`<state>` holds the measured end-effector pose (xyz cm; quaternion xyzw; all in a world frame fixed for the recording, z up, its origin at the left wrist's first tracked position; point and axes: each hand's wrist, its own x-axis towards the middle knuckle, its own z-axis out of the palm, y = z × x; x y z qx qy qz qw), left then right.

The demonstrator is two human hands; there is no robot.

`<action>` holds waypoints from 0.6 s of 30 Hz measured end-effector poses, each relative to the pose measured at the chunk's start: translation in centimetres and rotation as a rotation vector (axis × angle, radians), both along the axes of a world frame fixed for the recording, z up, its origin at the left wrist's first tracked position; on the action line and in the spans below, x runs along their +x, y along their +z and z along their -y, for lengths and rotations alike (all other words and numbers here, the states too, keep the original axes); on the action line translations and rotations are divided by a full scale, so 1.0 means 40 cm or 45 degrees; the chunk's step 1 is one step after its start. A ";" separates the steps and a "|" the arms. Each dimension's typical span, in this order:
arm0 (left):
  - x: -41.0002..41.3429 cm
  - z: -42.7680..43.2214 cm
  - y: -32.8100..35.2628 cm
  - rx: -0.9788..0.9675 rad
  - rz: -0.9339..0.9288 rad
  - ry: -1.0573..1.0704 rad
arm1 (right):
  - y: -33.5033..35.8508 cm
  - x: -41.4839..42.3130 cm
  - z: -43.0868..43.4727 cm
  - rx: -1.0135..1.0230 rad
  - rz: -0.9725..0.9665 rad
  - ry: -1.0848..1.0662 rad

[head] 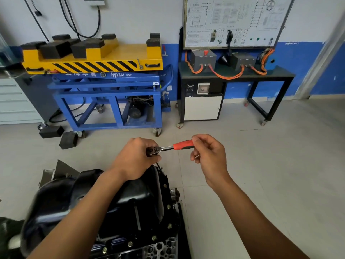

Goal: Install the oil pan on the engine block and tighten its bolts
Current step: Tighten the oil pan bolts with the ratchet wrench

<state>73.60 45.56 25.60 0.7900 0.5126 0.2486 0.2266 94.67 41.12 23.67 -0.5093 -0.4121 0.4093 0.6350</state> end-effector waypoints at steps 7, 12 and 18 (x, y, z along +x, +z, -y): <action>-0.006 0.022 -0.010 0.152 0.113 0.040 | 0.003 -0.007 0.021 0.008 -0.035 0.011; 0.001 0.024 -0.010 0.167 0.052 0.024 | -0.007 -0.012 0.032 0.014 -0.053 -0.022; 0.006 0.025 -0.002 0.185 0.001 -0.023 | -0.025 -0.017 0.064 0.036 -0.042 -0.032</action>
